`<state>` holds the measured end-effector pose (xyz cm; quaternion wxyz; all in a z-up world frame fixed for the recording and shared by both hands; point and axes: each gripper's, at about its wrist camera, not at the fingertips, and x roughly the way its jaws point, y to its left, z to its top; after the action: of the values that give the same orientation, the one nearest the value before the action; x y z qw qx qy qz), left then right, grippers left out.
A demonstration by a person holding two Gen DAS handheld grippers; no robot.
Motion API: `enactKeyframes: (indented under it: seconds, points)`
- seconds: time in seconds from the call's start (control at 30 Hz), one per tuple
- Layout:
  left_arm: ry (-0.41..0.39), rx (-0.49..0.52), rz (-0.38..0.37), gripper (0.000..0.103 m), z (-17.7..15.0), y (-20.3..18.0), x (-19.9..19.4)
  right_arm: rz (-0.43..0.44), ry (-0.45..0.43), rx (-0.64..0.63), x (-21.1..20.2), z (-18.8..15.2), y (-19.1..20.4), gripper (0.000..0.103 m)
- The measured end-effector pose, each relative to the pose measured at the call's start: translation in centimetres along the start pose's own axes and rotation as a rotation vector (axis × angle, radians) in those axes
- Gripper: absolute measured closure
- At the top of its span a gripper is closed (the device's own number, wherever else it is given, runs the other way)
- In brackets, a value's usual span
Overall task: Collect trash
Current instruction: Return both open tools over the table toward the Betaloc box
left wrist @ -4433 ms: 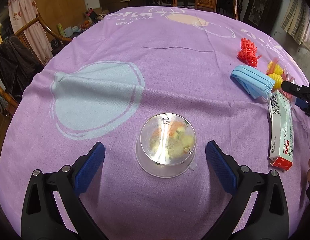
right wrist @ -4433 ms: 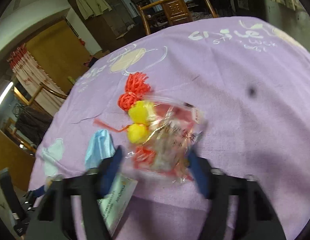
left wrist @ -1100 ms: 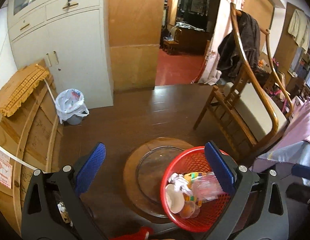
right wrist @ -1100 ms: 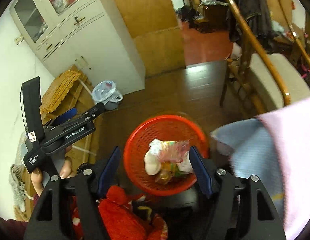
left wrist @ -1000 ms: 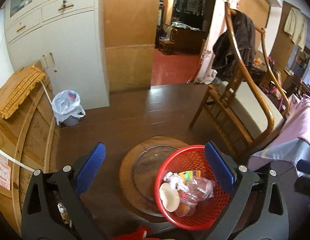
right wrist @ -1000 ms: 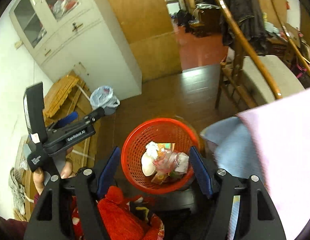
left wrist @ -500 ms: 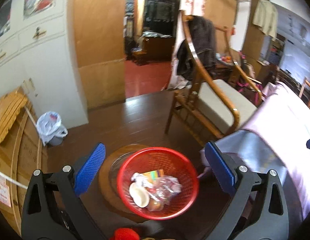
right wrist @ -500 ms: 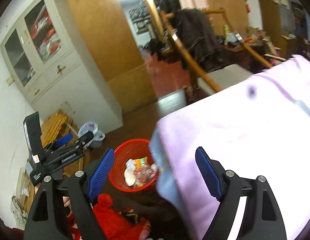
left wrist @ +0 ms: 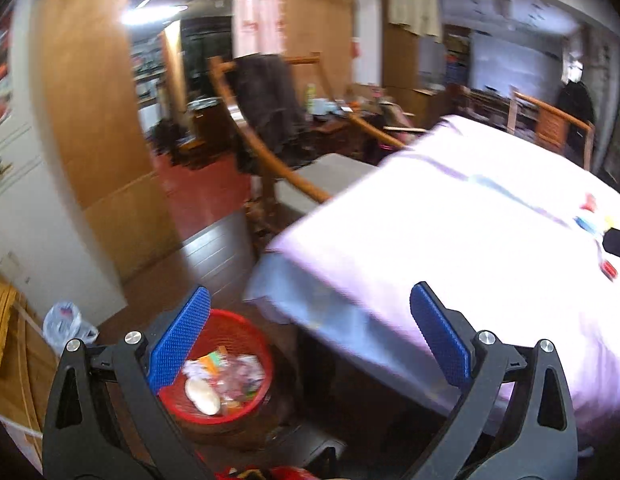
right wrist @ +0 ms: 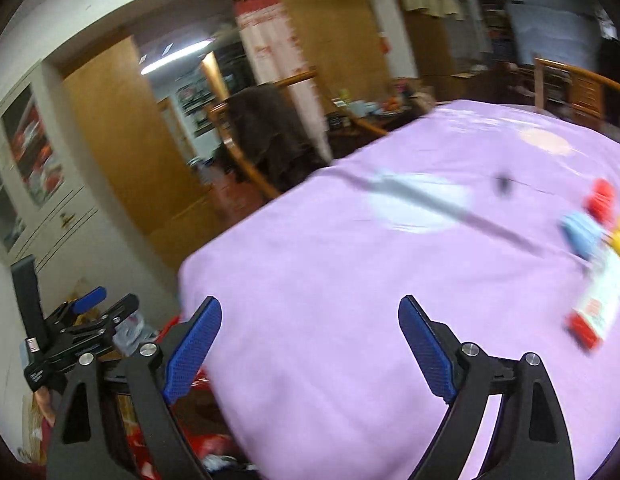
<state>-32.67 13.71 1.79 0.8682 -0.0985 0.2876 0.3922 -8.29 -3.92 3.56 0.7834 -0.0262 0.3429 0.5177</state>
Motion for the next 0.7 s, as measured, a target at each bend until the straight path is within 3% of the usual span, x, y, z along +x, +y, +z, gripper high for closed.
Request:
enactKeyframes:
  seconds: [0.3,0.43,0.57,0.7]
  points:
    - [-0.018,0.218,-0.087,0.007,0.1,-11.4,0.0,-0.148,-0.094,0.138,-6.4,-1.8,-10.4,0.015]
    - [0.0,0.273,-0.183,0.007,1.0,-15.1,0.5,-0.201,-0.136,0.202,-8.0,-1.6,-14.1,0.014]
    - [0.018,0.314,-0.295,0.007,3.2,-19.7,1.6,-0.32,-0.196,0.254,-9.5,-0.6,-18.6,0.013]
    - [0.043,0.357,-0.42,0.007,4.7,-25.2,2.4,-0.386,-0.23,0.327,-10.0,-0.1,-22.4,0.009]
